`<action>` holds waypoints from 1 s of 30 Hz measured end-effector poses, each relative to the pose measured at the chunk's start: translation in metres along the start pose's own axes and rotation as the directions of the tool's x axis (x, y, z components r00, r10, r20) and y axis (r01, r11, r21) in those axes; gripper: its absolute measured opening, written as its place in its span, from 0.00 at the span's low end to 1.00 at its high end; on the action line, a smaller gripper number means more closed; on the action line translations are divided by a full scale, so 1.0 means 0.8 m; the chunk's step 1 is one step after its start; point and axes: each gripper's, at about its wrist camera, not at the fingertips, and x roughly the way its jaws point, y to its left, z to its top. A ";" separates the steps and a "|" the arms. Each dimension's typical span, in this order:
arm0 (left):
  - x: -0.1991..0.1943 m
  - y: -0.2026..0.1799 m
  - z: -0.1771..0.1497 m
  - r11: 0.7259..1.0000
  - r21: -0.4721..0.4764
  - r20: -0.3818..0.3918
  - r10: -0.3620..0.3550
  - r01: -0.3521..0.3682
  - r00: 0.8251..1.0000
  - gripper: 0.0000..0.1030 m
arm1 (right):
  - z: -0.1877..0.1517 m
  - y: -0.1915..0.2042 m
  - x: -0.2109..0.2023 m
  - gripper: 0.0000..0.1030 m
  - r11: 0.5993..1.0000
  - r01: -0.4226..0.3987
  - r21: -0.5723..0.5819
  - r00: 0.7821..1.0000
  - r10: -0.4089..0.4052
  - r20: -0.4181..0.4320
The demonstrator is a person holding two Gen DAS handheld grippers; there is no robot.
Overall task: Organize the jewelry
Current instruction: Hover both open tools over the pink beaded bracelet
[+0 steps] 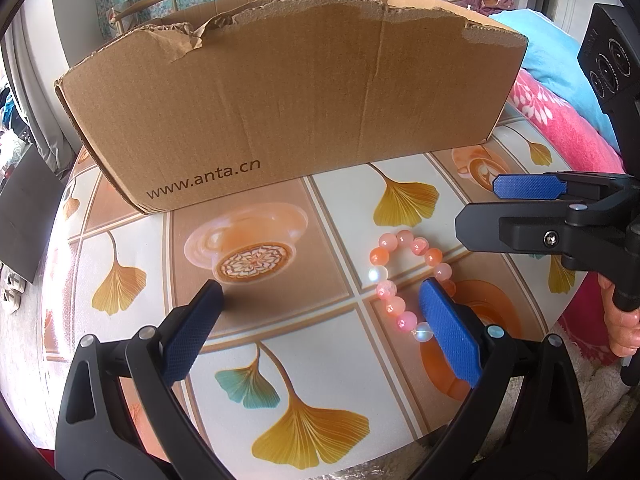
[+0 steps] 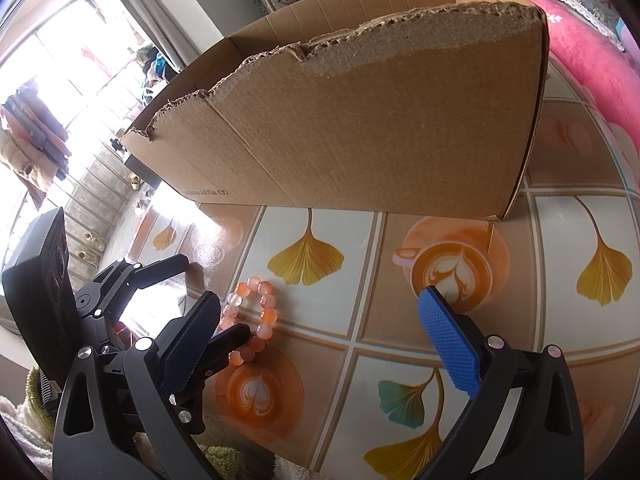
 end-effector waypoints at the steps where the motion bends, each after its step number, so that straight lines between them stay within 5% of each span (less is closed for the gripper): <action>1: 0.000 0.000 0.000 1.000 0.000 0.000 0.000 0.000 1.000 0.92 | 0.000 0.000 0.000 0.94 1.000 0.000 0.000 1.000 0.000 0.000; 16: 0.000 0.000 0.000 1.000 -0.005 -0.001 0.005 -0.005 1.000 0.92 | 0.000 -0.002 -0.001 0.94 1.000 -0.002 -0.002 1.000 0.002 0.001; 26: -0.001 0.001 0.002 1.000 -0.010 -0.020 0.006 -0.007 1.000 0.92 | 0.005 -0.025 -0.008 0.93 0.996 -0.077 0.053 0.997 0.078 -0.005; 30: -0.011 0.005 0.001 0.999 -0.025 0.010 -0.030 0.030 0.999 0.92 | 0.008 -0.036 -0.015 0.78 0.996 -0.064 0.068 0.998 0.065 -0.007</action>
